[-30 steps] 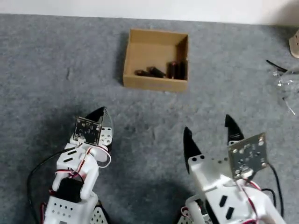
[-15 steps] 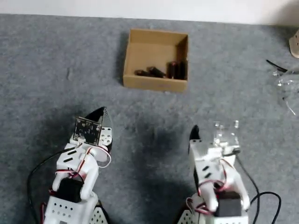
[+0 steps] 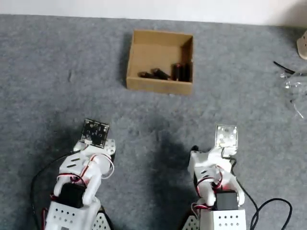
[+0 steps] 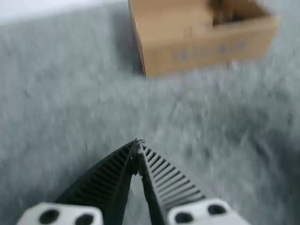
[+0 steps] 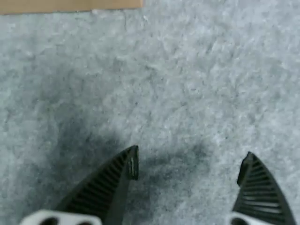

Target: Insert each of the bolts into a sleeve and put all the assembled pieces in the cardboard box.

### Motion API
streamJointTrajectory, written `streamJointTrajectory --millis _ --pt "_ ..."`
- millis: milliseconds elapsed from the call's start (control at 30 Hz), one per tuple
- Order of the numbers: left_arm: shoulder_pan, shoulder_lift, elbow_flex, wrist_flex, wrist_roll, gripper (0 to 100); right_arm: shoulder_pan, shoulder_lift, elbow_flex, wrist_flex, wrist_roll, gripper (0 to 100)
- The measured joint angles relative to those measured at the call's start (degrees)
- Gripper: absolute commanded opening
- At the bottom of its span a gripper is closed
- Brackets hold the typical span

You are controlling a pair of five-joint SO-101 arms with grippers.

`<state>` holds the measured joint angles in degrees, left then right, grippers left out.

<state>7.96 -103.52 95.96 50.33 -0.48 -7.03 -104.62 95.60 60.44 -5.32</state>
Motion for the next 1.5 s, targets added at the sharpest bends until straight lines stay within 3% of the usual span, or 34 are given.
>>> streamJointTrajectory --millis 233,467,833,1500 --pt "0.00 0.00 0.00 13.19 0.00 1 0.00 0.00 0.00 0.35 0.18 30.7" --pt "-1.32 0.00 0.00 23.56 -0.09 1 1.05 0.00 0.00 8.79 0.18 30.7" --pt "-18.64 -0.09 0.00 24.53 0.00 1 4.75 0.00 0.00 10.73 0.18 30.7" --pt "-19.08 -0.09 0.00 24.62 0.00 1 4.84 0.00 0.00 10.73 0.18 30.7"
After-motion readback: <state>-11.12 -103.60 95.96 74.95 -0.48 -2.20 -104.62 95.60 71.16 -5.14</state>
